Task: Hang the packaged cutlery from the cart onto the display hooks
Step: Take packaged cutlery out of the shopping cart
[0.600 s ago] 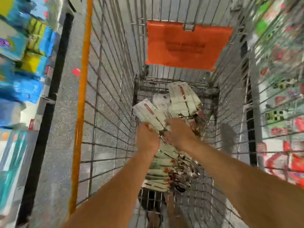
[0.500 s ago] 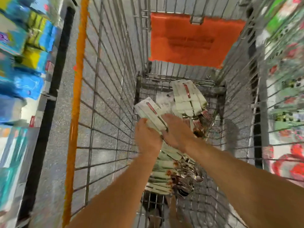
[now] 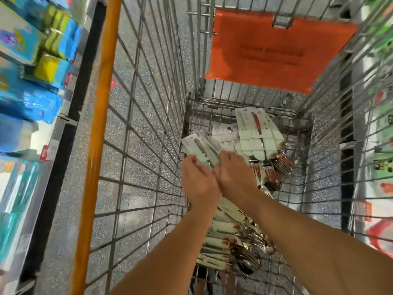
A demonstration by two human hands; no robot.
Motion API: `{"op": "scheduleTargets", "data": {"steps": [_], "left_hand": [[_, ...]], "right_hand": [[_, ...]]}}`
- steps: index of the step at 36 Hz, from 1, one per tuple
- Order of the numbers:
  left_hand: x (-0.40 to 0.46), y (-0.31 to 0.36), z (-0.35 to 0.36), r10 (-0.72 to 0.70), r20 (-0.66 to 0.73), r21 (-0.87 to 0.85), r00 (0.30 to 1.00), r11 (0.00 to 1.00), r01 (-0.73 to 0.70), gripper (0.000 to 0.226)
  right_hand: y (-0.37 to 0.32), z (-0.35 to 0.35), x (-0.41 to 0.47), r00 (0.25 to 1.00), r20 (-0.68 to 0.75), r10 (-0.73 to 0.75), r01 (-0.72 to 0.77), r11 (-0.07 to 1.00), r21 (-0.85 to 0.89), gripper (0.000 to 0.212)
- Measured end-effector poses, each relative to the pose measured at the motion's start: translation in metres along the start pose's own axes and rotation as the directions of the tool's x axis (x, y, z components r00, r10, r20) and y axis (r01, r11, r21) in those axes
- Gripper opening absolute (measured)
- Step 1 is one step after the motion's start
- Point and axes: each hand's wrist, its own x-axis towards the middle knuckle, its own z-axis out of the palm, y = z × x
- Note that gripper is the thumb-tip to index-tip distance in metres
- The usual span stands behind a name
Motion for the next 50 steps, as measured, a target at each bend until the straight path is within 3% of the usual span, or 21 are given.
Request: {"op": "scheduleTargets", "data": {"steps": [8,11,14,17,20,25,28,30,33,35,37,40,41,44,47,50], "left_hand": [[0.005,-0.003,0.005,-0.147,0.018,-0.102,0.989,0.984,0.148,0.033],[0.003,0.001,0.005,-0.19,0.02,-0.191,0.982,0.963,0.19,0.03],[0.007,0.01,0.009,-0.317,0.113,-0.3,0.942,0.893,0.336,0.027],[0.013,0.013,0.017,-0.355,0.236,-0.297,0.904,0.86,0.415,0.031],[0.013,0.016,0.018,-0.351,0.252,-0.232,0.902,0.883,0.409,0.03],[0.011,0.022,0.016,-0.39,0.23,-0.147,0.892,0.892,0.428,0.03],[0.012,0.024,0.009,-0.364,0.216,-0.174,0.906,0.899,0.403,0.025],[0.01,0.028,0.002,-0.334,0.224,-0.165,0.915,0.913,0.374,0.033],[0.005,0.037,-0.011,-0.297,0.273,-0.167,0.915,0.922,0.349,0.036],[0.0,0.048,-0.021,-0.261,0.317,-0.218,0.912,0.916,0.338,0.028],[-0.005,0.059,-0.03,-0.263,0.353,-0.257,0.898,0.896,0.363,0.047],[-0.01,0.075,-0.051,-0.254,0.425,-0.355,0.869,0.836,0.418,0.048],[-0.011,0.078,-0.057,-0.231,0.454,-0.39,0.86,0.816,0.426,0.046],[-0.018,0.097,-0.082,-0.217,0.551,-0.426,0.806,0.757,0.495,0.059],[-0.026,0.116,-0.105,-0.12,0.685,-0.446,0.719,0.712,0.543,0.055],[-0.037,0.137,-0.13,0.004,0.712,-0.498,0.702,0.708,0.501,0.04]], "right_hand": [[-0.007,0.008,-0.002,1.0,-0.003,-0.023,0.023,0.994,-0.109,0.042],[-0.006,0.013,-0.003,1.0,0.016,-0.018,0.02,0.992,-0.125,0.057],[0.0,0.014,-0.007,0.997,0.016,-0.071,0.073,0.986,-0.151,0.075],[0.005,0.013,-0.017,0.984,0.011,-0.18,0.178,0.962,-0.207,0.072],[0.012,0.015,-0.026,0.977,-0.002,-0.213,0.213,0.973,-0.086,0.067],[0.022,0.007,-0.034,0.986,-0.039,-0.16,0.164,0.926,0.339,0.043],[0.021,-0.009,-0.029,0.996,-0.051,0.067,-0.03,0.848,0.528,0.032],[0.017,-0.027,-0.024,0.976,0.042,0.215,-0.192,0.746,0.637,0.022],[0.01,-0.055,-0.021,0.94,0.239,0.244,-0.342,0.658,0.671,0.032],[0.006,-0.069,-0.022,0.936,0.283,0.212,-0.35,0.669,0.656,0.033],[0.001,-0.08,-0.027,0.931,0.304,0.203,-0.36,0.654,0.666,0.032],[-0.006,-0.1,-0.036,0.931,0.279,0.235,-0.365,0.58,0.729,0.059],[-0.008,-0.108,-0.04,0.933,0.27,0.239,-0.358,0.53,0.769,0.053],[-0.019,-0.136,-0.06,0.941,0.286,0.18,-0.329,0.305,0.894,0.005],[-0.032,-0.163,-0.081,0.968,0.23,0.1,-0.246,0.212,0.946,0.006],[-0.046,-0.19,-0.101,0.978,0.199,0.063,-0.207,0.165,0.964,0.016]]}}
